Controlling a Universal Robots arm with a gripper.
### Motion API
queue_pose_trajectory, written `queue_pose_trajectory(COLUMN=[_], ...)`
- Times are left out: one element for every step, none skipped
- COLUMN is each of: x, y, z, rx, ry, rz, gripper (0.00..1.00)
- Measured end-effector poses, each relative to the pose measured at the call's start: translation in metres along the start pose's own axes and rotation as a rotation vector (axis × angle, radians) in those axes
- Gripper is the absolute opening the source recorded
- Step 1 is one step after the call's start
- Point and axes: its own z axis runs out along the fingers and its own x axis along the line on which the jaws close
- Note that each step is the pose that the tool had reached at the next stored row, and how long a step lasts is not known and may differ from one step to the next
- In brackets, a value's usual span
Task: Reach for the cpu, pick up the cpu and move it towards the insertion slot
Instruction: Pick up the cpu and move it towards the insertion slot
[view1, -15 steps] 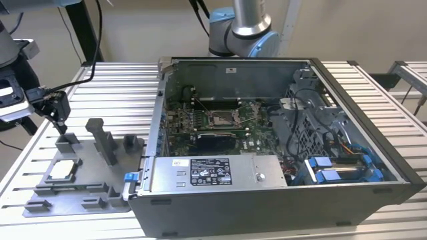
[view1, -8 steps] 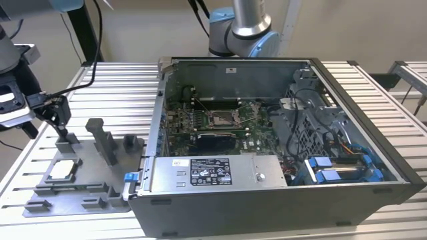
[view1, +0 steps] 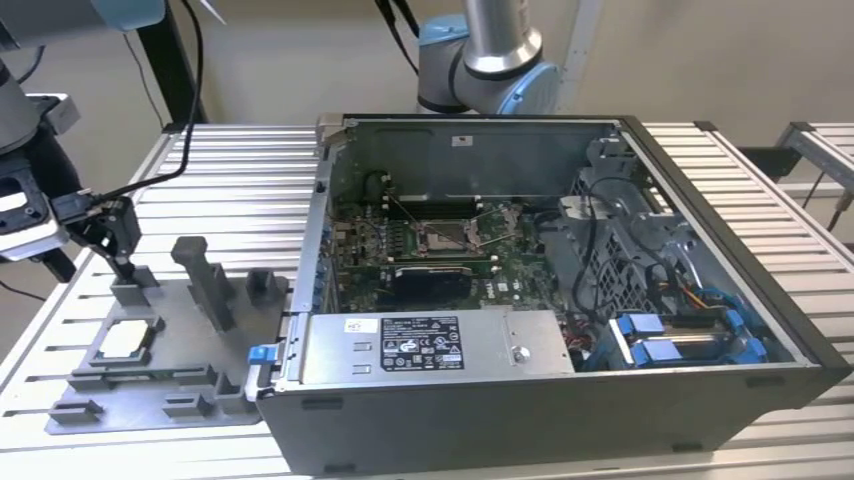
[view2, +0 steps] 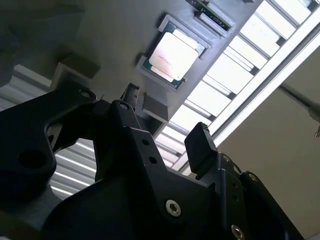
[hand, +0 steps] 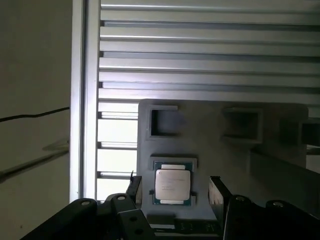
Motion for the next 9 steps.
queue_pose_trajectory(x=[0.0000, 0.0000, 0.0000, 0.0001, 0.0001, 0.0002, 0.0006, 0.0010, 0.0016], y=[0.0000, 0.0000, 0.0000, 0.0000, 0.0000, 0.0000, 0.0000, 0.0000, 0.0001], z=[0.0000, 0.0000, 0.0000, -0.0001, 0.0000, 0.0001, 0.0001, 0.0002, 0.0002], rx=[-0.0001, -0.0001, 0.0000, 0.0000, 0.0000, 0.0000, 0.0000, 0.0000, 0.0000], ry=[-0.0002, -0.0004, -0.0006, -0.0006, -0.0008, -0.0009, -0.0008, -0.0009, -0.0009], rz=[0.000, 0.000, 0.000, 0.000, 0.000, 0.000, 0.000, 0.000, 0.000], gripper=[1.00, 1.00, 1.00, 1.00, 1.00, 1.00, 1.00, 1.00, 1.00])
